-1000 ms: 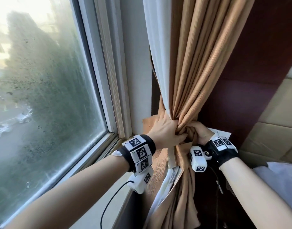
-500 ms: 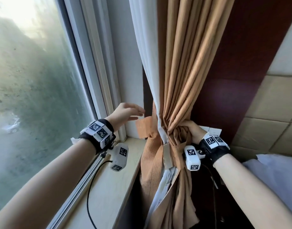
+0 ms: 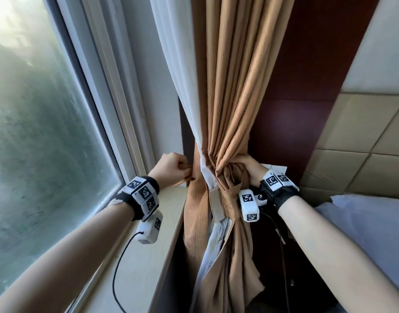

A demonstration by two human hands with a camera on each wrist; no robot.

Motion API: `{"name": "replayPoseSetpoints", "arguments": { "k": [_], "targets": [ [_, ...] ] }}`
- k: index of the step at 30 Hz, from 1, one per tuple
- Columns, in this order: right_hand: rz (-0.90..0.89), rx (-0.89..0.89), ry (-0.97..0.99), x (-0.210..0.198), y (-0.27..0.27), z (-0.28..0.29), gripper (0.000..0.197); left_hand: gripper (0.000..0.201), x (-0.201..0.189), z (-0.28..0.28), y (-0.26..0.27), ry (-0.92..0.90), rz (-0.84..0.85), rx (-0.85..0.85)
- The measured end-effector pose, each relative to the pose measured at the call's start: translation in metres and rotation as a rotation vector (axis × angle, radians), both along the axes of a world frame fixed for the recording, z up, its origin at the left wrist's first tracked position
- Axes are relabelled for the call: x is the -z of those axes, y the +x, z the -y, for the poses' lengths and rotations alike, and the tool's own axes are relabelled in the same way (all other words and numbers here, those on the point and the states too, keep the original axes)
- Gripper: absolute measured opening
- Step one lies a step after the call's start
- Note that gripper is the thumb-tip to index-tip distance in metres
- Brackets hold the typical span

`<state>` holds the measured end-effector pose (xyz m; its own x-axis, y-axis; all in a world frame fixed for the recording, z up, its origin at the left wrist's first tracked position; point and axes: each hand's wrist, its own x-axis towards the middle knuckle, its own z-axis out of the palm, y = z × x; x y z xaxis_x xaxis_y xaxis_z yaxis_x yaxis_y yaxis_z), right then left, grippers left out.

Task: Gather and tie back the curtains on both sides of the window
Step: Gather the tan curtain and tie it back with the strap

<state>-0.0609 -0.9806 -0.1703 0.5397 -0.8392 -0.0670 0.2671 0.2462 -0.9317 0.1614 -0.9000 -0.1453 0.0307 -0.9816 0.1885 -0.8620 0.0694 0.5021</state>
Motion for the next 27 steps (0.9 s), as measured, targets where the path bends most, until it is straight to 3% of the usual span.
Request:
{"name": "replayPoseSetpoints", "arguments": {
  "k": [6,9,12,16,19,22,27],
  "targets": [
    [-0.064,0.044,-0.042,0.004,0.016,0.006,0.040,0.009,0.023,-0.047,-0.019,-0.200,0.111,-0.022],
    [-0.084,0.037,-0.033,0.003,0.022,0.005,0.047,0.006,0.026,-0.050,-0.017,-0.197,0.139,-0.061],
    [-0.089,0.034,-0.022,0.002,0.021,0.005,0.046,0.010,0.019,-0.046,-0.004,-0.105,-0.122,-0.148],
    [-0.073,-0.003,-0.009,0.003,0.017,0.001,0.045,0.017,0.003,-0.038,0.013,0.280,-0.705,-0.155],
    [-0.071,-0.008,-0.014,0.003,0.014,-0.001,0.040,0.017,-0.005,-0.037,0.006,0.424,-0.885,-0.203],
    [-0.077,-0.013,-0.033,0.000,0.014,-0.002,0.039,0.019,-0.009,-0.035,-0.018,0.363,-0.961,-0.276],
    [-0.151,0.019,-0.095,-0.001,0.011,0.000,0.052,0.021,-0.011,-0.032,-0.037,0.288,-0.777,-0.254]
  ]
}}
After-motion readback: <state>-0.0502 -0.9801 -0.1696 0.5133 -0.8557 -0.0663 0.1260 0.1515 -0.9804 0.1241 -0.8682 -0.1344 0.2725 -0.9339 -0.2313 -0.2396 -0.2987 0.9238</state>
